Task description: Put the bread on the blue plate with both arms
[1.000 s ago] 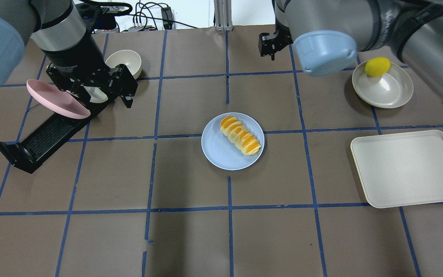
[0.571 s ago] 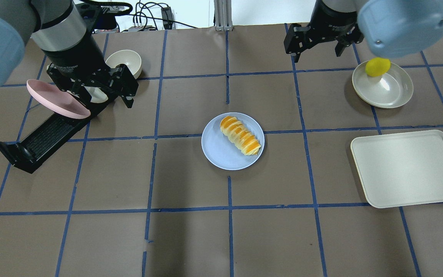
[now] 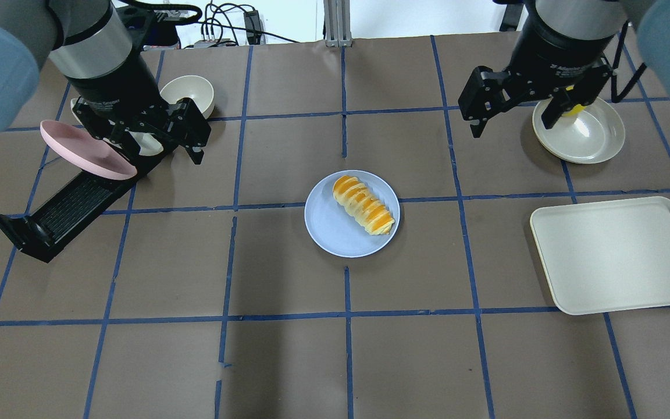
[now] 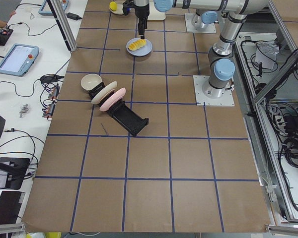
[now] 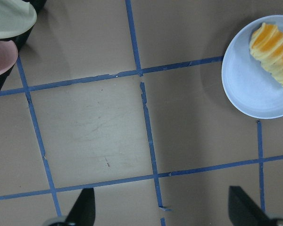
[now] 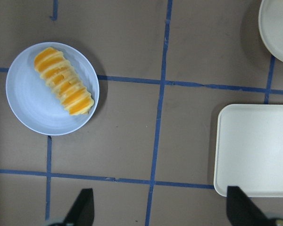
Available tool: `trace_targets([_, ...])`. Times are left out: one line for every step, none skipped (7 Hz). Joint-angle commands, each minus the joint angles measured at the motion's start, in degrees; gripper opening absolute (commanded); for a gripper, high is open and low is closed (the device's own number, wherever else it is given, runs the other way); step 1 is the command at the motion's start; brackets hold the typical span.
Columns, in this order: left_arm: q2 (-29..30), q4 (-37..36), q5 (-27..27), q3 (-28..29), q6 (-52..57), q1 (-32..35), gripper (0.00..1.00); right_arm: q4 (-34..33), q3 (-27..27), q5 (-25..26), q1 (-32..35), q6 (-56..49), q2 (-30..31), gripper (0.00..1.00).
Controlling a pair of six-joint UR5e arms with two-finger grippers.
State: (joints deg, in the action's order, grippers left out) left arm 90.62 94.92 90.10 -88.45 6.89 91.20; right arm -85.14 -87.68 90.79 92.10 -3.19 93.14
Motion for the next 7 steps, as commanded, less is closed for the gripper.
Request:
trace_targets([-0.1,0.0,0.0,-0.1,0.0,0.3,1.00,1.9,-0.2,2.9,0.4,0.8,1.5,1.00])
trace_targets([0.0,0.0,0.0,-0.1,-0.1,0.4,1.00,1.9,-0.3,2.6,0.4,1.0,1.5,1.00])
trace_targets([-0.1,0.0,0.1,0.0,0.0,0.4,1.00,1.8,-0.6,2.5,0.5,1.0,1.5,1.00])
trace_targets([-0.3,0.0,0.1,0.3,0.0,0.4,1.00,1.6,-0.5,2.5,0.6,1.1,1.3,1.00])
trace_targets([-0.3,0.0,0.2,0.3,0.0,0.4,1.00,1.6,-0.7,2.5,0.6,1.1,1.3,1.00])
trace_targets([-0.3,0.0,0.9,0.4,0.0,0.4,1.00,1.6,-0.7,2.5,0.6,1.0,1.3,1.00])
trace_targets([-0.5,0.0,0.9,0.5,0.0,0.4,1.00,1.6,-0.7,2.5,0.6,1.0,1.3,1.00])
